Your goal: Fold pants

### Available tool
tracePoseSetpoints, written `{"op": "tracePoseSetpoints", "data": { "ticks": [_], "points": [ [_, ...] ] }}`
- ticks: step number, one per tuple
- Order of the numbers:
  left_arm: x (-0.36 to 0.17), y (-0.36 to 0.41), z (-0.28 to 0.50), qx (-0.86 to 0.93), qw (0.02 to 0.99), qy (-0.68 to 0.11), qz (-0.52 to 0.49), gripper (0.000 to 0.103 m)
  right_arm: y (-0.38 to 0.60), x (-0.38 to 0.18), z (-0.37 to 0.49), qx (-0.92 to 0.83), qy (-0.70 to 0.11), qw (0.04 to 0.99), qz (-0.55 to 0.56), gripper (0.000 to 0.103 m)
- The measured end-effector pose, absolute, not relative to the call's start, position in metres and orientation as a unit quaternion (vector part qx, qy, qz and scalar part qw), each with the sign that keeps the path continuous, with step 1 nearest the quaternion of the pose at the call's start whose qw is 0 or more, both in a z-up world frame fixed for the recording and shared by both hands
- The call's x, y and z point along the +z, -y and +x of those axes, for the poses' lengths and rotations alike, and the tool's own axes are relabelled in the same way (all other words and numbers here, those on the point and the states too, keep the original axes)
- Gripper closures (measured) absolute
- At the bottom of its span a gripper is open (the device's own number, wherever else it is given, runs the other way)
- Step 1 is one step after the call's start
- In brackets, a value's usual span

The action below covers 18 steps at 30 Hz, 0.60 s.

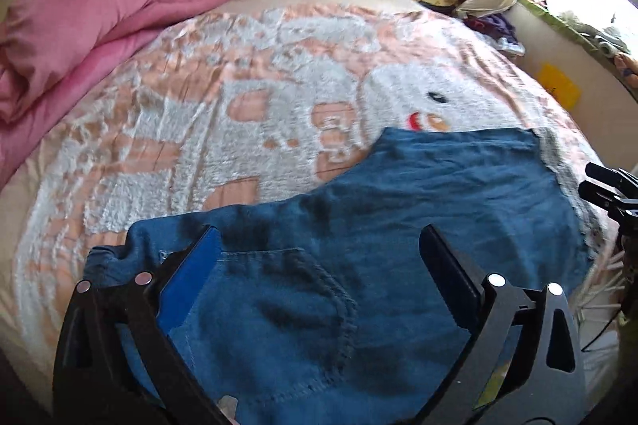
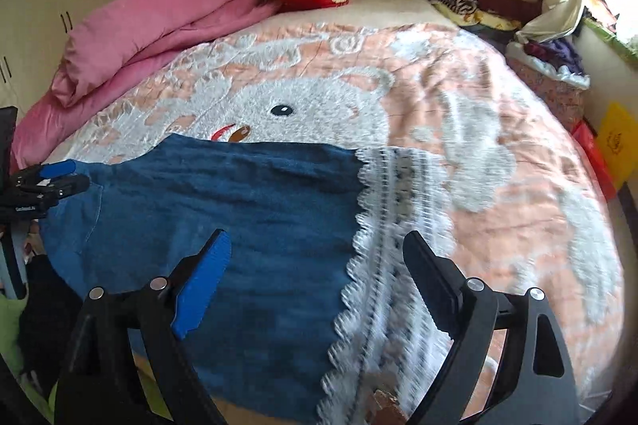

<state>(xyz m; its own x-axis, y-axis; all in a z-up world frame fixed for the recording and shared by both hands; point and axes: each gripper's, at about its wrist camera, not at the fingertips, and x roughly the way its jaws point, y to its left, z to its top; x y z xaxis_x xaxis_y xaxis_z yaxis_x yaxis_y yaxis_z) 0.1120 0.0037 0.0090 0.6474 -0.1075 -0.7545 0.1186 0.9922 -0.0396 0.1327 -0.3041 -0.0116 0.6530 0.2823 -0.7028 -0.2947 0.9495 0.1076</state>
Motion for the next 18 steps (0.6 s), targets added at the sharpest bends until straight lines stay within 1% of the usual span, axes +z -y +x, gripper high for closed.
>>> {"op": "tracePoseSetpoints", "data": {
  "ticks": [9, 18],
  "points": [
    [0.029, 0.022, 0.082, -0.084, 0.911, -0.403, 0.024, 0.01, 0.318, 0.009, 0.088, 0.153, -0.363, 0.919, -0.01, 0.016],
    [0.018, 0.047, 0.065, -0.102, 0.897, -0.428, 0.035, 0.01, 0.303, 0.015, 0.056, 0.186, -0.356, 0.916, -0.012, 0.016]
  ]
}}
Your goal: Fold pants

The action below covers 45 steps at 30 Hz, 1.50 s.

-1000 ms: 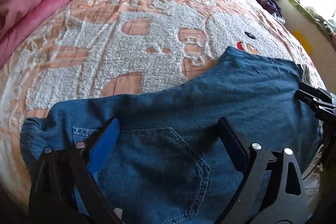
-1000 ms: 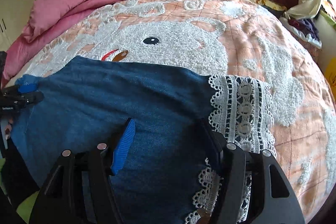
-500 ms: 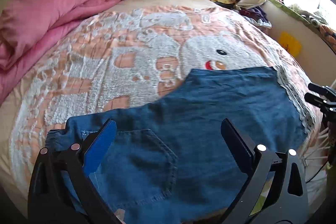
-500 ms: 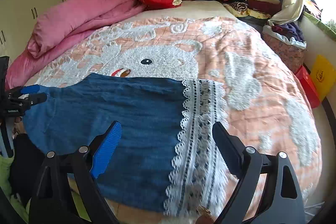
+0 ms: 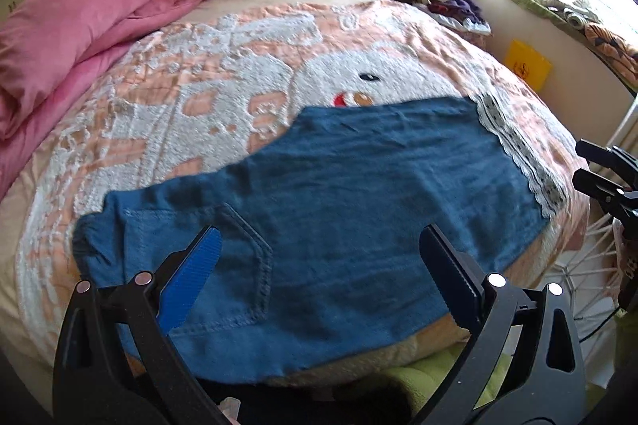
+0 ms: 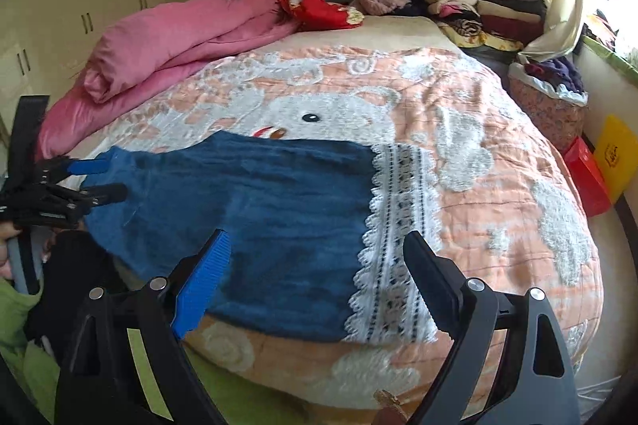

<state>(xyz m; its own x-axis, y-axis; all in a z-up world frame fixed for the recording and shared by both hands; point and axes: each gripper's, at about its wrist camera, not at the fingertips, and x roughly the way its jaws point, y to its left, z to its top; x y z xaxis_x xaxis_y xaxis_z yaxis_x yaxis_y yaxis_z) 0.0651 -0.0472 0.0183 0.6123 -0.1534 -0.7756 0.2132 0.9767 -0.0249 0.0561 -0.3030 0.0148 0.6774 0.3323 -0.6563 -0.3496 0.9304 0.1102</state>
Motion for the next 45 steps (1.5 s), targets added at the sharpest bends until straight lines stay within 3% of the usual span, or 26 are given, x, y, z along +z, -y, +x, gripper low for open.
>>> {"op": "tracePoseSetpoints", "data": {
  "ticks": [15, 22, 45],
  "points": [
    [-0.045, 0.09, 0.072, -0.106, 0.85, -0.505, 0.103, 0.01, 0.276, -0.038, 0.061, 0.207, -0.413, 0.887, -0.024, 0.016],
    [-0.06, 0.085, 0.076, -0.112, 0.839, -0.526, 0.085, 0.01, 0.274, -0.067, 0.068, 0.197, -0.459, 0.866, -0.031, 0.015],
    [0.011, 0.085, 0.059, -0.108, 0.889, -0.438, 0.08, 0.01, 0.331, 0.005, 0.044, 0.182, -0.375, 0.908, 0.047, 0.016]
  ]
}}
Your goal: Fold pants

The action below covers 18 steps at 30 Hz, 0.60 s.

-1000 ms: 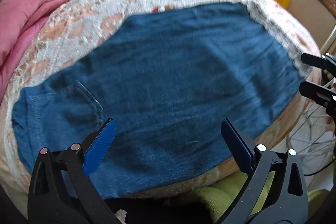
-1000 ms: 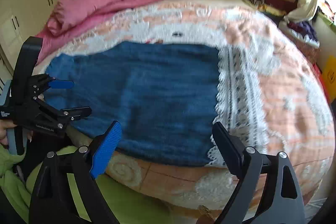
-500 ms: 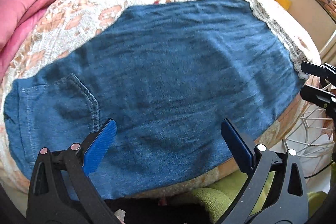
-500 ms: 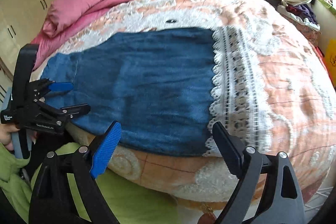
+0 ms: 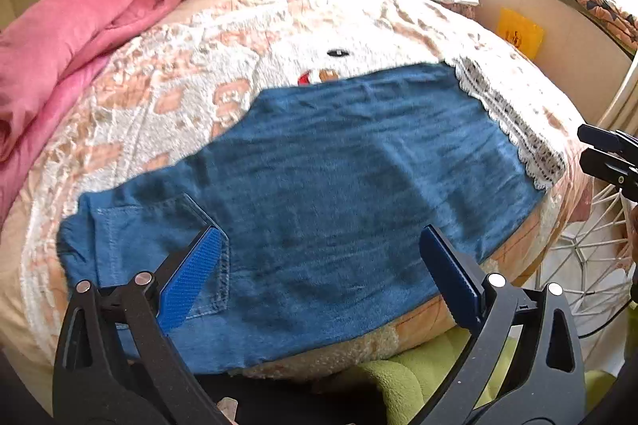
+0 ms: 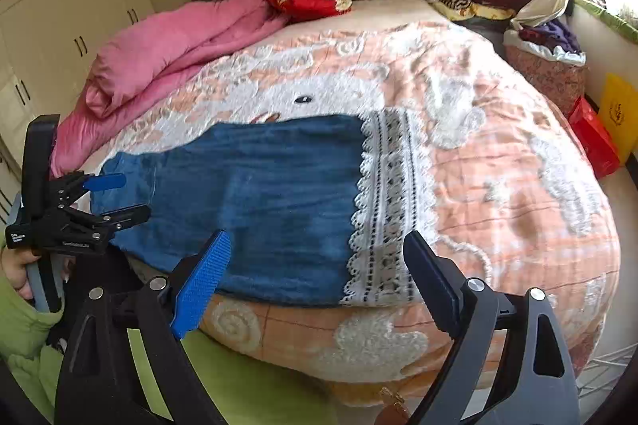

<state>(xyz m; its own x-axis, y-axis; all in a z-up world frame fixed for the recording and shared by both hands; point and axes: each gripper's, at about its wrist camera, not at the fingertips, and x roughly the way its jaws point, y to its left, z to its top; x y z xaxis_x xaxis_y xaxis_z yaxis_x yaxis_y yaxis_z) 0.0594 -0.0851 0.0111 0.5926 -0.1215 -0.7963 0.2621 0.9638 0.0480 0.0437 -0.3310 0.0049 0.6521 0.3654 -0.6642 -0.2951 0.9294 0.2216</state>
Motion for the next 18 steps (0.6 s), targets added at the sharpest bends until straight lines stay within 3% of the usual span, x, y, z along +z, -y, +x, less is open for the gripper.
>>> {"op": "tracePoseSetpoints", "data": {
  "ticks": [18],
  "points": [
    [0.082, 0.104, 0.084, -0.15, 0.912, -0.373, 0.078, 0.01, 0.362, 0.041, 0.025, 0.161, -0.323, 0.931, 0.06, 0.015]
  ]
}}
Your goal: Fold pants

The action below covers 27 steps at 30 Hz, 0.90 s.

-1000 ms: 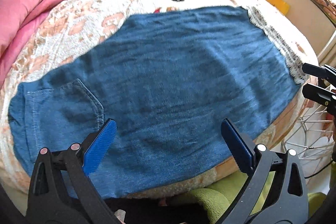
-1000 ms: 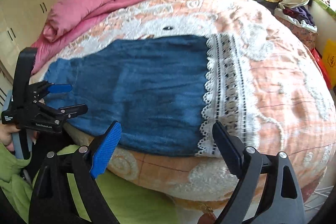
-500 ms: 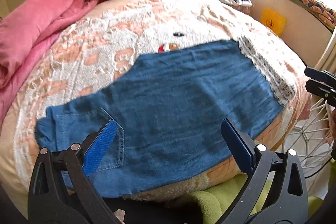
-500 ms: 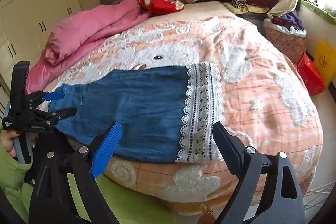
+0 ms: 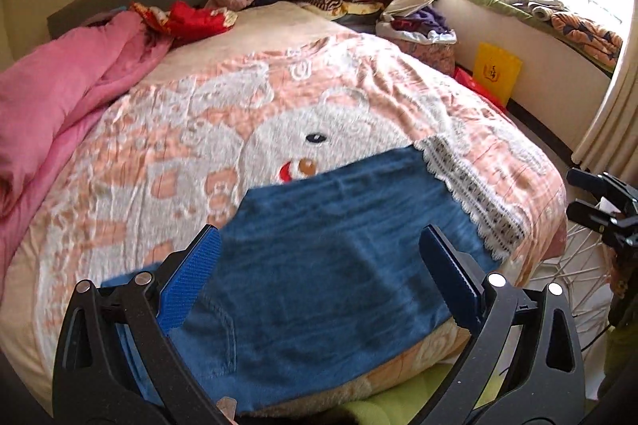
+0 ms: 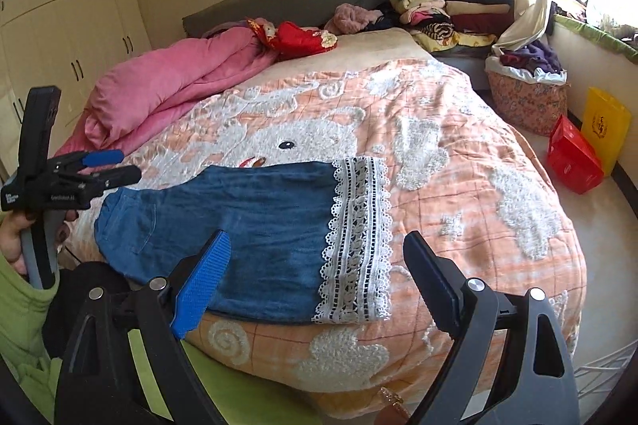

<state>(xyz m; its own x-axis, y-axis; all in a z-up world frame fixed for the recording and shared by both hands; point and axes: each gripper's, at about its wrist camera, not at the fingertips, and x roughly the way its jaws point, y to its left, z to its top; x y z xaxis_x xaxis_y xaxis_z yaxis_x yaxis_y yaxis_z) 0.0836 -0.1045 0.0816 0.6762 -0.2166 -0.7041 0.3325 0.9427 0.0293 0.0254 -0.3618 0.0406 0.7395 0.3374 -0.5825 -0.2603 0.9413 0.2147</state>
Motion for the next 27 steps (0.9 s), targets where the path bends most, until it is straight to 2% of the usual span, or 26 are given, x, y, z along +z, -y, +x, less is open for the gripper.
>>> {"op": "tracePoseSetpoints", "data": {
  "ticks": [14, 27],
  "points": [
    [0.084, 0.156, 0.133, -0.197, 0.902, -0.37, 0.1, 0.01, 0.376, 0.037, 0.017, 0.144, -0.317, 0.935, 0.068, 0.015],
    [0.038, 0.199, 0.192, -0.229, 0.877, -0.397, 0.143, 0.01, 0.371, -0.002, 0.042, 0.141, -0.365, 0.916, 0.084, 0.015]
  ]
}}
